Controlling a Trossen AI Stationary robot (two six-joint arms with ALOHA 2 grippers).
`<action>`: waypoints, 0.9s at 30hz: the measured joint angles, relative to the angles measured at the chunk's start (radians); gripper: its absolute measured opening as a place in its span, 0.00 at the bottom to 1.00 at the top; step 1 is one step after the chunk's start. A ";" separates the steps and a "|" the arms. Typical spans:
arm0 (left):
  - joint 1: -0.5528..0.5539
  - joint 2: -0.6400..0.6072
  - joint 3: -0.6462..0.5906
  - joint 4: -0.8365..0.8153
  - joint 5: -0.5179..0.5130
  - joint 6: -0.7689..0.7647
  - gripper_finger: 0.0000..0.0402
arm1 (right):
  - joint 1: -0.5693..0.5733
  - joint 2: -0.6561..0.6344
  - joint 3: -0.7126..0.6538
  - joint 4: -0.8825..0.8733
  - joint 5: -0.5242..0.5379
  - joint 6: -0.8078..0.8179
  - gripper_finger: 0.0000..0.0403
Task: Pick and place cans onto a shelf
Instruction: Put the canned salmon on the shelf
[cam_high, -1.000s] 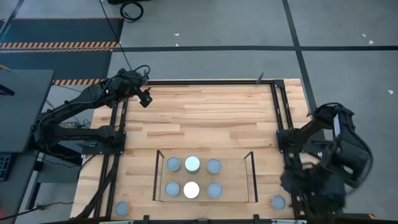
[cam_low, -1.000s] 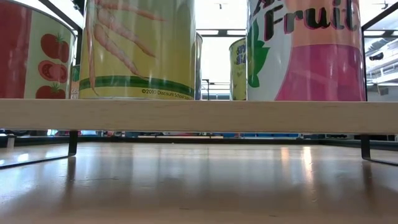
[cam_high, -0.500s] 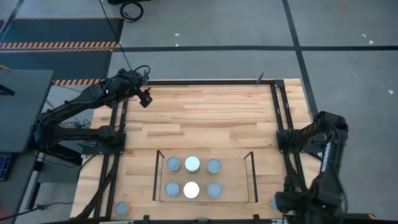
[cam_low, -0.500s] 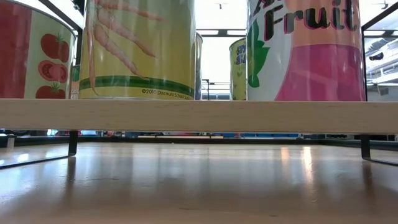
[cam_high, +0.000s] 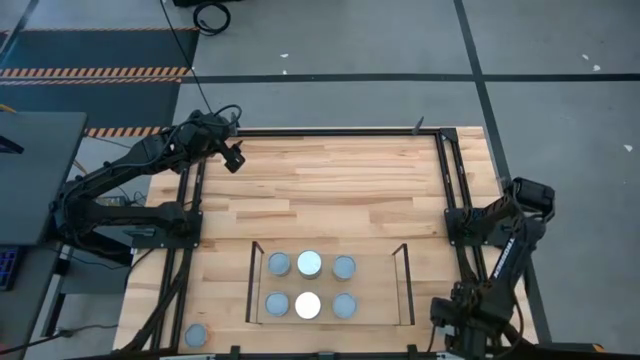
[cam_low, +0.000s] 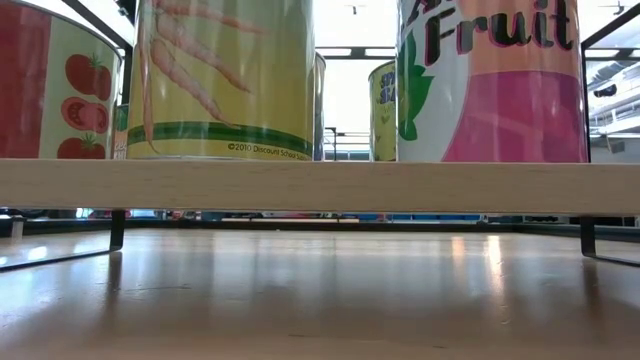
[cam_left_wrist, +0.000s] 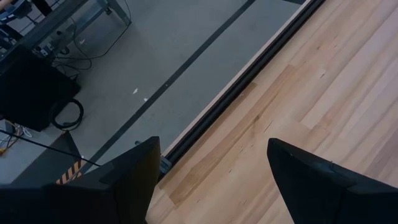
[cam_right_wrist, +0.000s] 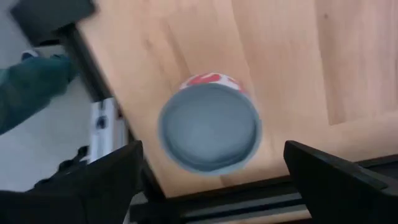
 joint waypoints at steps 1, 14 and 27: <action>0.000 0.000 0.000 0.000 0.000 0.000 0.75 | 0.000 0.000 -0.015 0.010 -0.003 0.010 0.99; 0.000 0.000 0.000 0.000 0.000 0.000 0.75 | 0.000 0.007 -0.081 0.168 0.009 0.072 0.99; 0.000 0.000 0.000 0.000 0.000 0.000 0.75 | 0.000 0.008 -0.158 0.217 0.027 0.186 0.91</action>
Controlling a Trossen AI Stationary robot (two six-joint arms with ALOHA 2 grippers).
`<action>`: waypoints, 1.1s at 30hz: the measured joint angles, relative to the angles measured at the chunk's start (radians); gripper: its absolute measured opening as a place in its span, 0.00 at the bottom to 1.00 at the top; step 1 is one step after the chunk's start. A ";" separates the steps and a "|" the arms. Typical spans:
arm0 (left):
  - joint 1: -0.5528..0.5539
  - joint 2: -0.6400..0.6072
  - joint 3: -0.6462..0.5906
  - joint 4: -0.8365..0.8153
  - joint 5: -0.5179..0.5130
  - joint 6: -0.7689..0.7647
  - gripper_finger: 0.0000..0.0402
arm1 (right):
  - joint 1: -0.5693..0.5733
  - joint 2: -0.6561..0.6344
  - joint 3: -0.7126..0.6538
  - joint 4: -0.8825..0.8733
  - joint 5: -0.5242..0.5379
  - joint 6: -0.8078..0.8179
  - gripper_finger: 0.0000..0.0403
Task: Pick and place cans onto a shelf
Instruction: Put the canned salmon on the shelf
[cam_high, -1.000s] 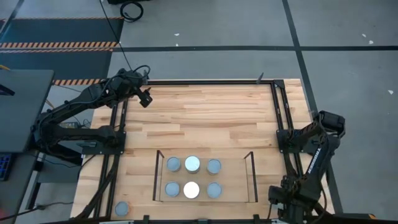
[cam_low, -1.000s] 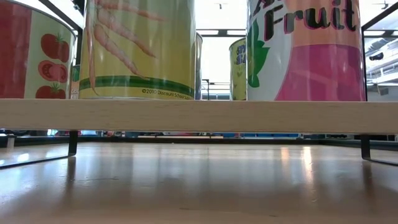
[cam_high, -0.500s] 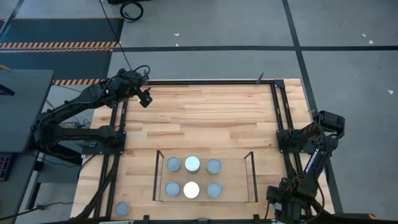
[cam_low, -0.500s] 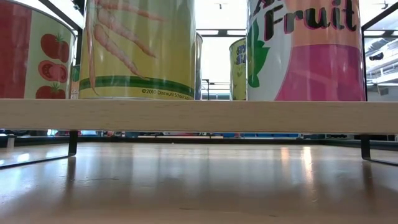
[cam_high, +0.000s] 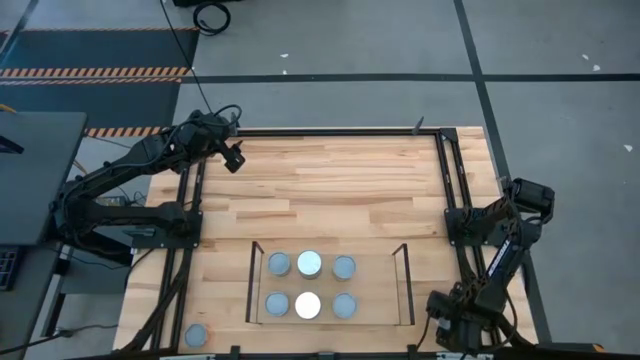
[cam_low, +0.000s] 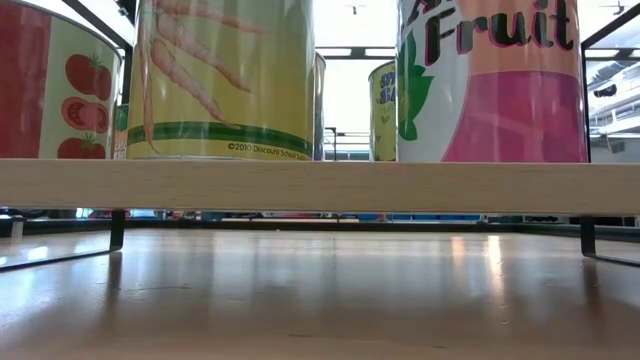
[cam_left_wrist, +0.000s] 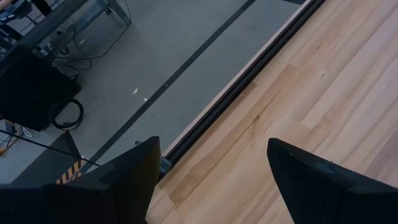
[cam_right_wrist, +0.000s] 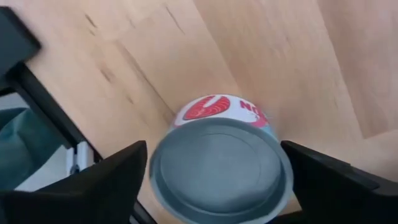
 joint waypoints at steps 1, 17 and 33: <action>0.000 0.000 0.000 0.000 0.000 0.000 0.75 | 0.000 0.000 -0.004 0.003 0.000 0.000 0.89; 0.000 0.000 0.000 0.000 0.000 0.000 0.75 | -0.051 -0.120 0.274 -0.339 -0.063 -0.500 0.74; 0.000 0.000 0.000 0.000 0.000 0.000 0.75 | -0.329 -0.140 0.868 -0.843 0.216 -1.314 0.74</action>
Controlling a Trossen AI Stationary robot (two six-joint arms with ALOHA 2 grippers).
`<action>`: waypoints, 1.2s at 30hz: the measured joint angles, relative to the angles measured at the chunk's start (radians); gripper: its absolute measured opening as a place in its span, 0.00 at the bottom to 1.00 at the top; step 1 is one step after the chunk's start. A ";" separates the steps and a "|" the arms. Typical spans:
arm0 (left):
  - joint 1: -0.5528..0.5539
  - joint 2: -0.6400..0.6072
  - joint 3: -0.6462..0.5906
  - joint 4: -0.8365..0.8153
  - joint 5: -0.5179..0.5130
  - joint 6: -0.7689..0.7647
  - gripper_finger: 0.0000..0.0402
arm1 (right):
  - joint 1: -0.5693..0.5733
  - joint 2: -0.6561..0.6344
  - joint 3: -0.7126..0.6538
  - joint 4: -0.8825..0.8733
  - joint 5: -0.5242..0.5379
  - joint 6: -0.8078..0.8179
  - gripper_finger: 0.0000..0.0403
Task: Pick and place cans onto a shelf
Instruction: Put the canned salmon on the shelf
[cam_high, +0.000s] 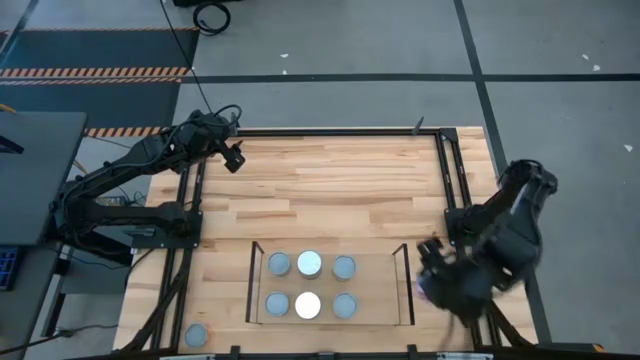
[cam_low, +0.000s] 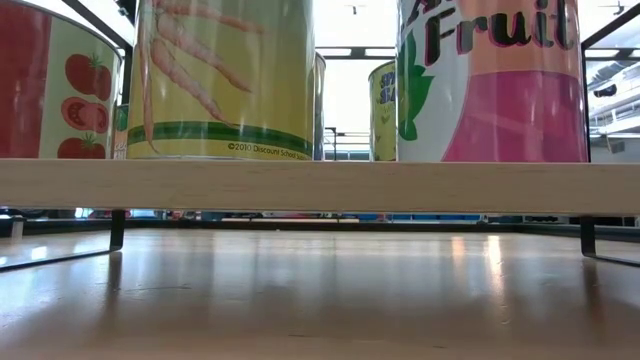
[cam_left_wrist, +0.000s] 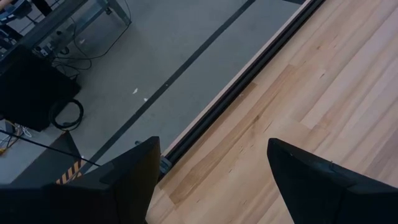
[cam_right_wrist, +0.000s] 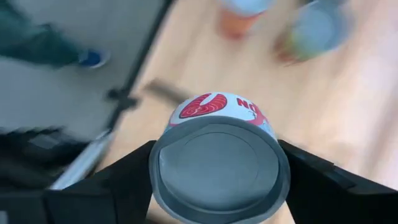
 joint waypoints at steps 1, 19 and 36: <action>0.000 0.000 0.000 0.000 0.000 0.000 0.75 | -0.040 0.005 0.006 -0.001 0.009 -0.039 0.74; 0.000 0.000 0.000 0.000 0.000 0.000 0.75 | -0.393 0.273 0.008 0.015 -0.076 -0.647 0.74; 0.000 0.000 0.000 0.000 0.000 0.000 0.75 | -0.486 0.370 -0.086 0.111 -0.202 -0.460 0.74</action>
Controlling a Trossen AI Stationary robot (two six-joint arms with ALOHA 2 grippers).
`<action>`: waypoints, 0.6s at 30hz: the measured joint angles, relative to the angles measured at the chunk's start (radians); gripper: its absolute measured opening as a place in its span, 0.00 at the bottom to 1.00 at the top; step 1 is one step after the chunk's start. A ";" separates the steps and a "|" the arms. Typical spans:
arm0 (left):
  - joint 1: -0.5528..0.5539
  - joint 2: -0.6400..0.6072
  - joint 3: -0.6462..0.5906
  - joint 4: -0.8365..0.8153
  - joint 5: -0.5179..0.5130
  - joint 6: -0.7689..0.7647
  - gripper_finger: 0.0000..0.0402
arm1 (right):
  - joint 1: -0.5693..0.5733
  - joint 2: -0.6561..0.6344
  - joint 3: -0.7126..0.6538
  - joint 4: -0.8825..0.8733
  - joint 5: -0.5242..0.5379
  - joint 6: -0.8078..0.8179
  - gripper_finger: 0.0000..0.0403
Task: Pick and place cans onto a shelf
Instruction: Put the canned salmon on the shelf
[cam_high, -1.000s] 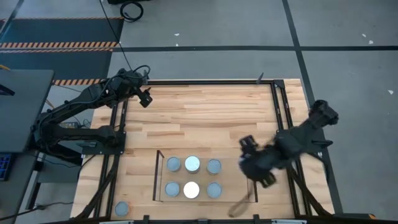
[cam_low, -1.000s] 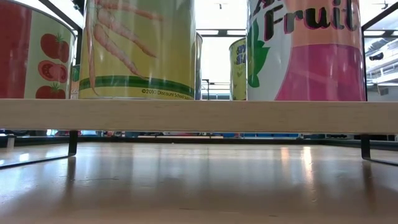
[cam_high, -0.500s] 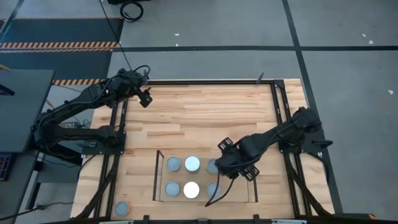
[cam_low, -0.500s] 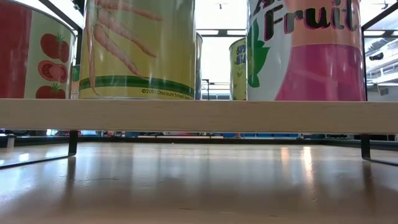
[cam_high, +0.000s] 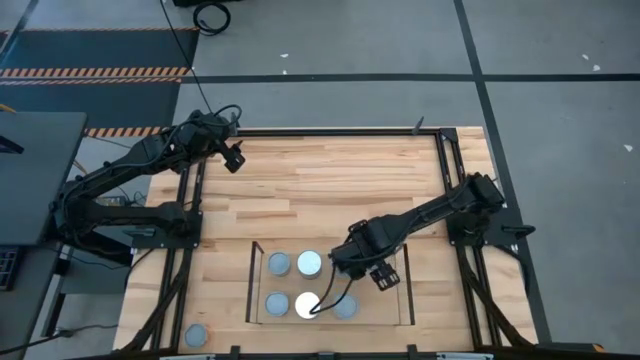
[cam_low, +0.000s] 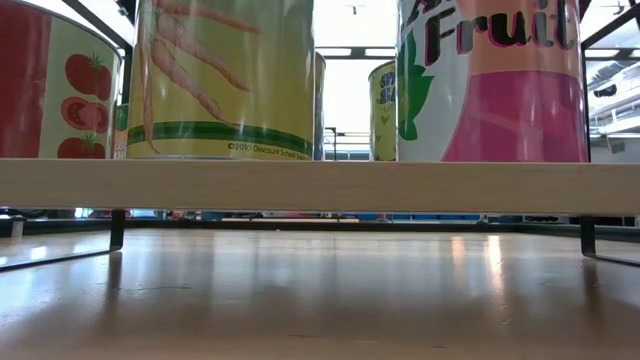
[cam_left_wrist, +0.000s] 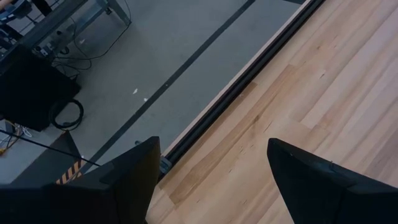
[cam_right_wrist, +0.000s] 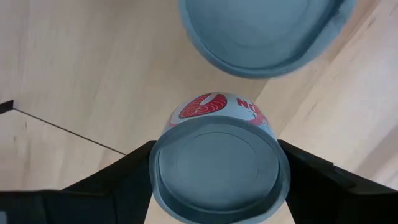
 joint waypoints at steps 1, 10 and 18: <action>0.000 0.000 0.000 0.000 0.000 0.000 0.75 | -0.001 0.000 -0.003 0.001 -0.003 0.012 0.74; 0.000 0.000 0.000 0.000 0.000 0.000 0.75 | 0.004 0.000 -0.058 0.016 -0.030 0.097 0.74; 0.000 0.000 0.000 0.000 0.000 0.000 0.75 | 0.045 -0.001 -0.147 0.112 -0.066 0.099 0.74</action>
